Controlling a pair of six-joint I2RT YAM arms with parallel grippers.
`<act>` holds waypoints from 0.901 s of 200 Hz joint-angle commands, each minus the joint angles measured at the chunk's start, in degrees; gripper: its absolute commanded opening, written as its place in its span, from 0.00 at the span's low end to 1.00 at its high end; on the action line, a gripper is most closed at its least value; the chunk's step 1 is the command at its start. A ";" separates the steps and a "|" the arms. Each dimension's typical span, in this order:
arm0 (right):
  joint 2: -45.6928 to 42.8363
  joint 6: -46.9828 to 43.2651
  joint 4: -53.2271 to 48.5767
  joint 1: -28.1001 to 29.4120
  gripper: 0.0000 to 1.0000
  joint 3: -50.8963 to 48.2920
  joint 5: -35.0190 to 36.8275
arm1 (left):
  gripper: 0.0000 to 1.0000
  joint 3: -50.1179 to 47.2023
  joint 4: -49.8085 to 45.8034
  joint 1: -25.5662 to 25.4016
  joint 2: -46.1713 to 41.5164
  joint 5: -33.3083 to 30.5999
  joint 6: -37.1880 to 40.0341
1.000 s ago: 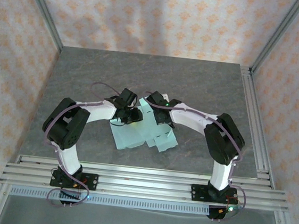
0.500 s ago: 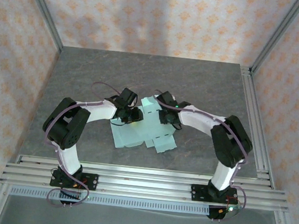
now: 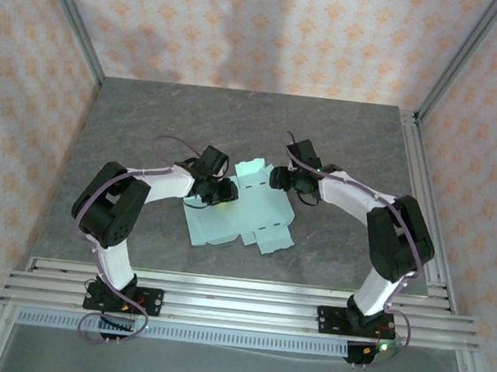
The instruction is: Fold the paper box
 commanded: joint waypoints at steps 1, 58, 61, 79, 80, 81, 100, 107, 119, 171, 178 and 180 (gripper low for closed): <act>2.11 -3.19 -3.56 -0.10 0.54 1.08 0.54 | 0.31 -1.51 -4.14 -0.06 2.07 -2.15 0.52; 2.12 -5.75 -3.69 -0.14 0.44 -0.95 -5.28 | 0.32 -1.71 -4.04 -0.02 1.76 -2.04 0.25; 2.18 -6.04 -3.88 -0.14 0.44 -1.01 -5.72 | 0.32 -1.75 -4.00 -0.05 1.70 -1.98 0.17; 2.25 -7.66 -5.28 -0.15 0.41 -1.22 -6.74 | 0.32 -1.50 -4.06 -0.06 1.36 -2.02 0.07; 2.28 -7.74 -5.40 -0.17 0.41 -1.22 -6.70 | 0.32 -1.46 -4.05 -0.06 1.31 -2.00 0.07; 2.25 -7.82 -5.46 -0.18 0.41 -1.27 -6.72 | 0.32 -1.49 -4.09 -0.06 1.28 -2.03 0.07; 1.56 -8.50 -5.98 -0.18 0.28 -1.90 -6.42 | 0.32 -1.42 -4.30 -0.06 1.08 -2.11 0.07; 1.20 -8.76 -5.98 -0.10 0.24 -2.12 -6.63 | 0.32 -1.41 -4.37 -0.05 1.02 -2.13 0.07; 0.56 -9.43 -6.20 -0.10 0.17 -2.33 -6.92 | 0.32 -1.46 -4.41 -0.06 0.95 -2.13 0.07; 1.48 -13.42 -11.92 4.73 0.08 1.10 3.04 | 0.33 -1.30 -4.44 -0.10 0.21 -2.22 -0.33; 2.03 -13.61 -12.88 5.56 0.08 1.72 4.92 | 0.33 -1.24 -4.48 -0.14 0.20 -2.29 -0.28; 2.10 -13.64 -13.07 5.71 0.08 1.93 5.51 | 0.33 -1.25 -4.48 -0.17 0.16 -2.32 -0.28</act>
